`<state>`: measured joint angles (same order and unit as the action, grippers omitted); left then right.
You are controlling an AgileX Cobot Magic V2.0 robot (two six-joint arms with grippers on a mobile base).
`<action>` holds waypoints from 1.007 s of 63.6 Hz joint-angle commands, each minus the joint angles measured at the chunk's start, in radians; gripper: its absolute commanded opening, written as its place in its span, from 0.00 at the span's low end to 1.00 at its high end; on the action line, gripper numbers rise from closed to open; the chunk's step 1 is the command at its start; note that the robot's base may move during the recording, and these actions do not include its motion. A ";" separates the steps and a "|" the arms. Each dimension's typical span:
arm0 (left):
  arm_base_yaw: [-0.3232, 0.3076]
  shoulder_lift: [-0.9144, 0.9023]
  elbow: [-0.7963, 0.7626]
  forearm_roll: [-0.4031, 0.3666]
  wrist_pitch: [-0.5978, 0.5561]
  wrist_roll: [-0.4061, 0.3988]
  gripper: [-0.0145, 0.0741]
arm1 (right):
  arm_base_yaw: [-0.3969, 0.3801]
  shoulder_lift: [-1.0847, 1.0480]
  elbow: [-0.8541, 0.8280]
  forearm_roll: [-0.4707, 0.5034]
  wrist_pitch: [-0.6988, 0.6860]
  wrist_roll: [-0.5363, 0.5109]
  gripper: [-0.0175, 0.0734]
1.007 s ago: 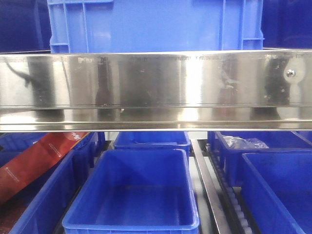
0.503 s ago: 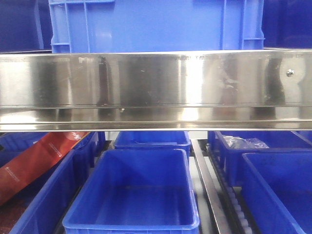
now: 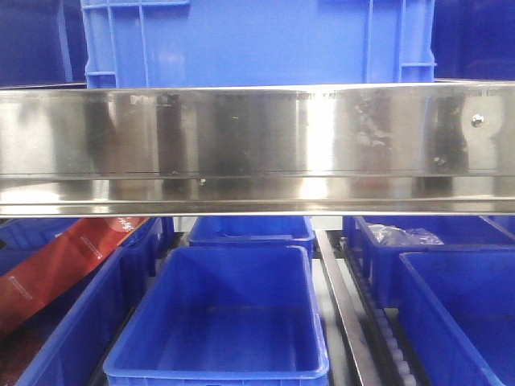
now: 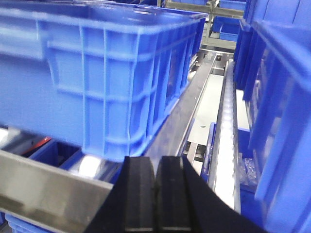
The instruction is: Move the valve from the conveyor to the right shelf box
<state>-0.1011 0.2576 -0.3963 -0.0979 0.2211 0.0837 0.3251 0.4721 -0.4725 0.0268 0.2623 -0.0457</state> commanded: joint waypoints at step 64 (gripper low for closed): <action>0.080 -0.064 0.096 0.137 -0.067 -0.007 0.04 | -0.005 -0.017 0.032 -0.010 -0.053 0.002 0.01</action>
<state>-0.0517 0.2188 -0.3212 0.0143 0.1575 0.0797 0.3251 0.4617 -0.4446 0.0268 0.2328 -0.0441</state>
